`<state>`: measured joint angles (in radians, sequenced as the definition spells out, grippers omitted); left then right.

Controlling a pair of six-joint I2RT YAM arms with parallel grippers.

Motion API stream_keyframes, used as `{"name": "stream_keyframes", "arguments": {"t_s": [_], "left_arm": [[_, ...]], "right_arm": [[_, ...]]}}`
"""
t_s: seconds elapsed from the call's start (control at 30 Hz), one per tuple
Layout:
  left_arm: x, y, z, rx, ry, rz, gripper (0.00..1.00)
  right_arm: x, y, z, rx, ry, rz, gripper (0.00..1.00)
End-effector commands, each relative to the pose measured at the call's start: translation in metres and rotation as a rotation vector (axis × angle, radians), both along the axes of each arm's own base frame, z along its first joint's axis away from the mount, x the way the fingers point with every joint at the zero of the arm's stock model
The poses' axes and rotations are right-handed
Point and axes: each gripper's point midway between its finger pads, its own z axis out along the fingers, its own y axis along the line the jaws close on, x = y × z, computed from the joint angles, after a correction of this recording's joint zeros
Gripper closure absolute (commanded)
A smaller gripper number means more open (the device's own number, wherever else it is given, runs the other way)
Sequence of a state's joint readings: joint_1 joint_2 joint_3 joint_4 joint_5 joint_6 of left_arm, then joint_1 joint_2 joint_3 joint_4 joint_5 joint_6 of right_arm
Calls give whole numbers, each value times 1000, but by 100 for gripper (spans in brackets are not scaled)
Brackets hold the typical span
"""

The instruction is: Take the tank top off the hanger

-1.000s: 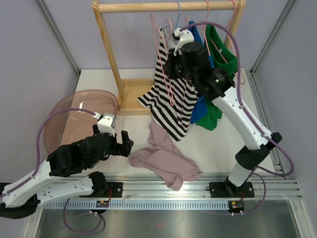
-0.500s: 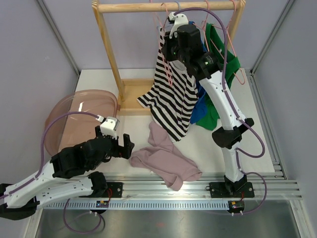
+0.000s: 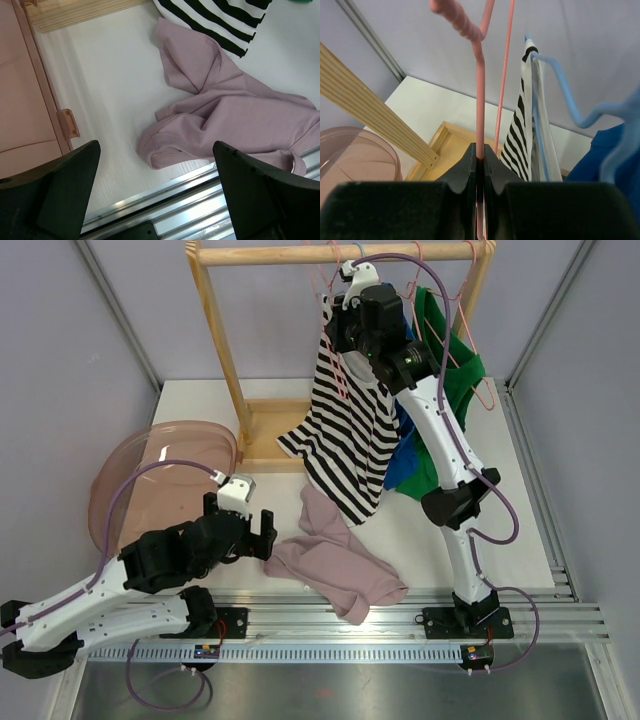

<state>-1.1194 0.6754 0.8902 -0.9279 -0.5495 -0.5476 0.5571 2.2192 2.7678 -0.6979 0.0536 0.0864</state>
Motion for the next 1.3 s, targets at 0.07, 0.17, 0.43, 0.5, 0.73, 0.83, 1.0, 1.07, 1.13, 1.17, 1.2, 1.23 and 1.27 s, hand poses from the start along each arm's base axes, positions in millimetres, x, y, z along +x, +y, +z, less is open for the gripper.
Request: {"name": "stream_keyframes", "arguments": {"t_s": [0.07,0.17,0.43,0.5,0.73,0.83,1.0,1.07,1.13,1.17,1.2,1.23,1.27], "left_arm": [[0,-1,17,-81,-43,0,1],[0,-1,18,-87,-45,-6,1],[0,0,20,-91,-49,3,1],[2,3,24,-99,-60,18,1],[12,8,35,-185,-72,157,1],[18,-7,37,-247,-66,177,1],[21,-51,33,-250,-13,80,1],[26,-70,25,-196,11,63,1],[27,-83,20,-159,22,47,1],[29,-95,11,-113,39,38,1],[30,-101,8,-96,39,36,1],[28,-109,3,-72,46,21,1],[30,-117,-7,-37,60,19,1]], "right_arm": [[3,0,26,59,-71,31,100],[0,-1,20,48,-47,30,100],[-39,4,39,63,-31,134,52],[-53,5,48,67,-35,156,36],[-123,-12,81,129,-75,225,1],[-164,-33,83,166,-73,246,1],[-218,-63,76,212,-60,267,0],[-245,-79,67,250,-72,273,1],[-271,-95,61,280,-115,285,1],[-282,-98,58,282,-123,302,1],[-289,-104,52,280,-118,300,0],[-304,-115,45,299,-115,290,1],[-307,-123,41,312,-108,261,0]]}}
